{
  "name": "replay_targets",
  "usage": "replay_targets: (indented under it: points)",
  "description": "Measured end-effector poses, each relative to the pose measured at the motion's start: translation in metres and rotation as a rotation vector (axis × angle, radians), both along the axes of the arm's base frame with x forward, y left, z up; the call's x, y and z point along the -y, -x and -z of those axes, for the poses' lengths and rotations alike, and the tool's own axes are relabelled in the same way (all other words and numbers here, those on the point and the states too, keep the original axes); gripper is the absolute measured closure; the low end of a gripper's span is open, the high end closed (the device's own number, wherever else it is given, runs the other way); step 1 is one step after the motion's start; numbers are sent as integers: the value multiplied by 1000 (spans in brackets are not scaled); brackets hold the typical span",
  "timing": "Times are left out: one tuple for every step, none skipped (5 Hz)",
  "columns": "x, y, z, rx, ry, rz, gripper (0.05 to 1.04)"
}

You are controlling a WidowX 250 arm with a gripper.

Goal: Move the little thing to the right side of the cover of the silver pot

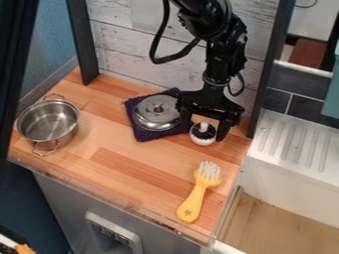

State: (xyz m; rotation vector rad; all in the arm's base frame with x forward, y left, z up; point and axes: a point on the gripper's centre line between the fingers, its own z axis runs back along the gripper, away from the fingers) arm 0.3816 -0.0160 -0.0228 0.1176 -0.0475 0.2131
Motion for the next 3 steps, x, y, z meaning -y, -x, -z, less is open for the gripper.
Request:
replay_targets:
  points:
    - [0,-1,-26,31,3,15,80]
    - [-1,2,-49,56,10,57,82]
    - [-4,1,-51,63,10,59,82]
